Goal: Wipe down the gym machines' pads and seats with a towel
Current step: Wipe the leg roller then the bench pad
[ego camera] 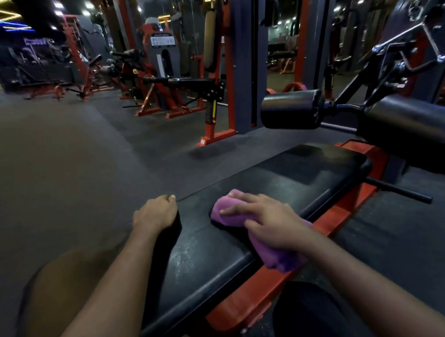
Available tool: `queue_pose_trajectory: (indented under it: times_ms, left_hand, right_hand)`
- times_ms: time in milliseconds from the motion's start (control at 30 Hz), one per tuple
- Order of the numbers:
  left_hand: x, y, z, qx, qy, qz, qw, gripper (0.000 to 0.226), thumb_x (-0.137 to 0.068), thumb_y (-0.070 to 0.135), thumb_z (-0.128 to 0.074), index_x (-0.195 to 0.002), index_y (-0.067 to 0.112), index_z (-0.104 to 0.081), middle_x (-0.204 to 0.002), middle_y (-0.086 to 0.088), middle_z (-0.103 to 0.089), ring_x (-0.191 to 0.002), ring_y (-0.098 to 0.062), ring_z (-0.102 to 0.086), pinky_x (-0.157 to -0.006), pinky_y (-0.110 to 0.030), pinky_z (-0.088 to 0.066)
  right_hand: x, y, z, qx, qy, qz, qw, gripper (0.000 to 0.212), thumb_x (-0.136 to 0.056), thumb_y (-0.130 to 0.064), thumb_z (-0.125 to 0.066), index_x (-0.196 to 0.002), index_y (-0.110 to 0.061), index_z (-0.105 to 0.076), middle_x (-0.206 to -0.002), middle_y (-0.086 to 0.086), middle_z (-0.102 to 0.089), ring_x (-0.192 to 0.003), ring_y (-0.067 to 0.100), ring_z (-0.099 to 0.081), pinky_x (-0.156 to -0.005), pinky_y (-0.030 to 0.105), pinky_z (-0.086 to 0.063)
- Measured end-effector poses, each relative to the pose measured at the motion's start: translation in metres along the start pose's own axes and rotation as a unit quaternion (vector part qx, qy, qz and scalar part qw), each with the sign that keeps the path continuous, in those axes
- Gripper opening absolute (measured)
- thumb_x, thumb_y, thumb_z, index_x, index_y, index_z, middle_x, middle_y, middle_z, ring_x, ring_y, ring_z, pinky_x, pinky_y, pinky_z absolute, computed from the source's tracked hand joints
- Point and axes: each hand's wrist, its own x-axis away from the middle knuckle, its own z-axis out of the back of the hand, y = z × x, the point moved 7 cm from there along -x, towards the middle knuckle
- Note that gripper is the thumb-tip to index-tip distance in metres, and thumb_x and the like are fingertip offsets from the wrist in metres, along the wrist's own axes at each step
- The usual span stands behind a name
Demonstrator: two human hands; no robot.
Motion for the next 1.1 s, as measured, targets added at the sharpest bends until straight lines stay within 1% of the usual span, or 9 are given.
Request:
queue_pose_trajectory:
  times_ms: [67, 233, 367, 500, 600, 733, 867, 967, 1100]
  left_hand:
    - [-0.002, -0.009, 0.000, 0.005, -0.002, -0.009, 1.000, 0.051, -0.105, 0.044, -0.024, -0.139, 0.021, -0.055, -0.143, -0.018, -0.055, -0.130, -0.037, -0.052, -0.111, -0.050, -0.038]
    - [-0.011, -0.048, 0.004, 0.014, -0.021, -0.013, 1.000, 0.055, -0.105, 0.045, -0.022, -0.134, 0.016, -0.058, -0.139, -0.020, -0.057, -0.127, -0.038, -0.054, -0.108, -0.048, -0.042]
    - [-0.019, -0.065, 0.004, 0.013, -0.046, 0.004, 0.999, 0.059, -0.105, 0.047, -0.023, -0.137, 0.010, -0.056, -0.142, -0.024, -0.054, -0.129, -0.039, -0.052, -0.109, -0.047, -0.041]
    - [-0.029, -0.079, -0.003, 0.023, -0.091, 0.032, 0.995, 0.063, -0.106, 0.046, -0.024, -0.139, -0.001, -0.050, -0.148, -0.028, -0.046, -0.136, -0.039, -0.046, -0.113, -0.045, -0.036]
    - [-0.033, -0.088, -0.003, 0.024, -0.095, 0.022, 0.995, 0.062, -0.105, 0.044, -0.023, -0.138, -0.001, -0.051, -0.148, -0.027, -0.046, -0.136, -0.038, -0.046, -0.113, -0.044, -0.037]
    - [-0.023, -0.105, 0.003, -0.005, -0.081, 0.001, 0.997, 0.074, -0.094, 0.053, -0.014, -0.132, 0.005, -0.055, -0.143, -0.026, -0.050, -0.131, -0.040, -0.050, -0.110, -0.046, -0.040]
    - [-0.026, -0.119, 0.001, 0.015, -0.094, 0.017, 0.995, 0.063, -0.101, 0.044, -0.016, -0.132, 0.004, -0.053, -0.143, -0.027, -0.049, -0.130, -0.041, -0.050, -0.109, -0.046, -0.040]
    - [-0.028, -0.121, 0.004, 0.012, -0.092, 0.021, 0.995, 0.060, -0.102, 0.042, -0.018, -0.131, 0.003, -0.053, -0.144, -0.027, -0.049, -0.130, -0.040, -0.050, -0.109, -0.045, -0.040]
    - [-0.020, -0.128, 0.009, -0.007, -0.086, 0.016, 0.996, 0.070, -0.096, 0.050, -0.013, -0.133, 0.005, -0.053, -0.143, -0.025, -0.050, -0.130, -0.040, -0.050, -0.110, -0.046, -0.040]
  right_hand:
    - [0.001, 0.026, 0.012, -0.040, 0.008, -0.022, 0.999, 0.058, -0.078, -0.039, -0.038, -0.124, -0.071, -0.052, -0.156, -0.030, -0.036, -0.141, 0.002, -0.040, -0.111, 0.041, -0.040]
    - [-0.080, 0.077, 0.036, 0.022, 0.043, -0.213, 0.976, 0.048, -0.095, -0.029, -0.043, -0.129, -0.059, -0.057, -0.152, -0.019, -0.046, -0.136, 0.021, -0.049, -0.108, 0.039, -0.042]
    - [-0.132, 0.011, -0.011, 0.062, -0.012, -0.112, 0.992, 0.048, -0.096, -0.027, -0.046, -0.132, -0.058, -0.054, -0.156, -0.020, -0.039, -0.135, 0.022, -0.048, -0.108, 0.045, -0.042]
    - [-0.080, -0.032, -0.032, 0.003, -0.061, 0.003, 0.998, 0.057, -0.088, -0.028, -0.046, -0.127, -0.070, -0.051, -0.158, -0.034, -0.030, -0.139, 0.003, -0.038, -0.108, 0.040, -0.038]
    - [-0.078, 0.014, -0.006, -0.043, -0.006, -0.056, 0.997, 0.056, -0.080, -0.030, -0.042, -0.111, -0.073, -0.057, -0.152, -0.024, -0.045, -0.141, 0.003, -0.043, -0.117, 0.036, -0.034]
    - [-0.130, 0.029, 0.000, 0.026, 0.014, -0.177, 0.984, 0.048, -0.090, -0.029, -0.043, -0.125, -0.056, -0.061, -0.150, -0.016, -0.050, -0.133, 0.021, -0.052, -0.107, 0.037, -0.044]
    - [-0.132, -0.052, -0.047, 0.064, -0.041, -0.053, 0.996, 0.048, -0.094, -0.030, -0.046, -0.130, -0.061, -0.054, -0.154, -0.027, -0.038, -0.134, 0.018, -0.047, -0.106, 0.043, -0.041]
    - [-0.080, -0.078, -0.050, -0.006, -0.069, 0.039, 0.997, 0.055, -0.085, -0.033, -0.044, -0.127, -0.068, -0.051, -0.157, -0.031, -0.033, -0.139, 0.006, -0.041, -0.109, 0.040, -0.039]
    - [-0.084, -0.006, -0.015, -0.047, -0.003, -0.073, 0.996, 0.053, -0.074, -0.039, -0.038, -0.104, -0.080, -0.056, -0.147, -0.025, -0.051, -0.137, 0.007, -0.050, -0.116, 0.040, -0.038]
